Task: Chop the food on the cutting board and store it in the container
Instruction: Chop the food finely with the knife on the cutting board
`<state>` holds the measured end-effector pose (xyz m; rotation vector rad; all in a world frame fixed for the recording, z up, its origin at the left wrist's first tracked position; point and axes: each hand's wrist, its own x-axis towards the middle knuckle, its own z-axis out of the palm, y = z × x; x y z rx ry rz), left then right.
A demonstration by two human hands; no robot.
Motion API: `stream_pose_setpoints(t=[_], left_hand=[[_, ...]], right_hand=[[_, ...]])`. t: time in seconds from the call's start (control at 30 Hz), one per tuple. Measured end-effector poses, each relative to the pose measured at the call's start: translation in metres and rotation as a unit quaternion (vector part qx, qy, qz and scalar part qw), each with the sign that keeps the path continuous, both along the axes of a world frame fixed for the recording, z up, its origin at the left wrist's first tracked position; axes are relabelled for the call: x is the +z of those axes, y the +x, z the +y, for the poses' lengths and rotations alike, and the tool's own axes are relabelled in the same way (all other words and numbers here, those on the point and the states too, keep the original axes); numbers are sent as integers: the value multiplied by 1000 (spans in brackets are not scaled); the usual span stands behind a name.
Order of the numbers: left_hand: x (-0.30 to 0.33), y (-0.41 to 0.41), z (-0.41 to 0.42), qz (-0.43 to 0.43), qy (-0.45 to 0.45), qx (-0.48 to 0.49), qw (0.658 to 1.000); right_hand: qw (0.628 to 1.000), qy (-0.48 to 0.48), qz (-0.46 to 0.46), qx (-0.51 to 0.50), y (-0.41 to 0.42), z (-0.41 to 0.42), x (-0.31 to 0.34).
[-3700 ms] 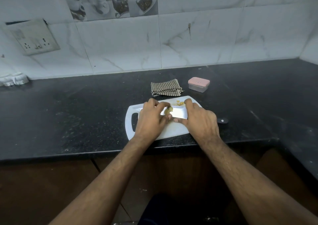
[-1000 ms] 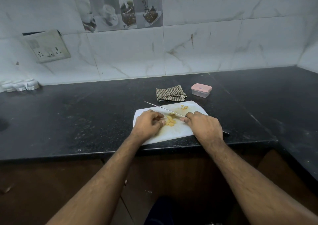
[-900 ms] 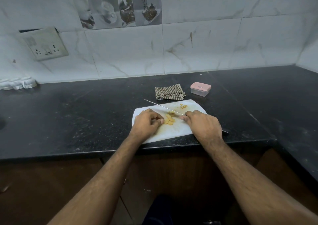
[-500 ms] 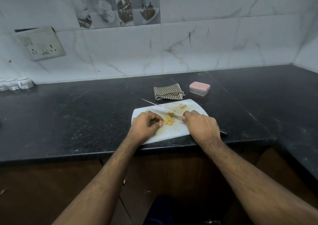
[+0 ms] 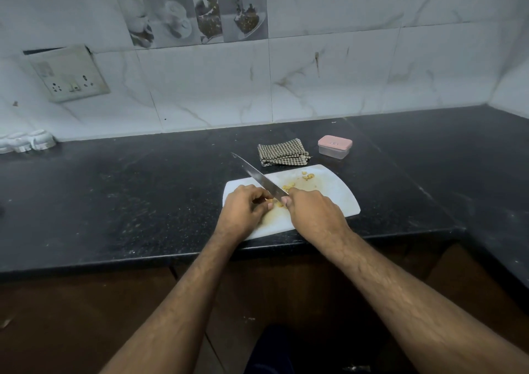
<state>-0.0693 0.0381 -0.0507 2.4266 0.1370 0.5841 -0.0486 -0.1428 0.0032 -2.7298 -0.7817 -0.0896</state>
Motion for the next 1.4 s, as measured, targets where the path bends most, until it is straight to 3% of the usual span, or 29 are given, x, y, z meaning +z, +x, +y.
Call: stream_pose_setpoints(t=[0.4,0.67,1.0,1.4], left_hand=[[2,-1,-1,20,-41,-11,999],[3,-3,-2,0,-12,8,1000],[3,-1,0,16,-79,48,996],[1,2,1,9,-29,28,999]], right_hand=[[991,76,101,-40,2,5,-1],[992,42,109,-37,-7,9,3],[990,26,130,-53,-15,12,8],[991,-32,124,-42,-17,13,13]])
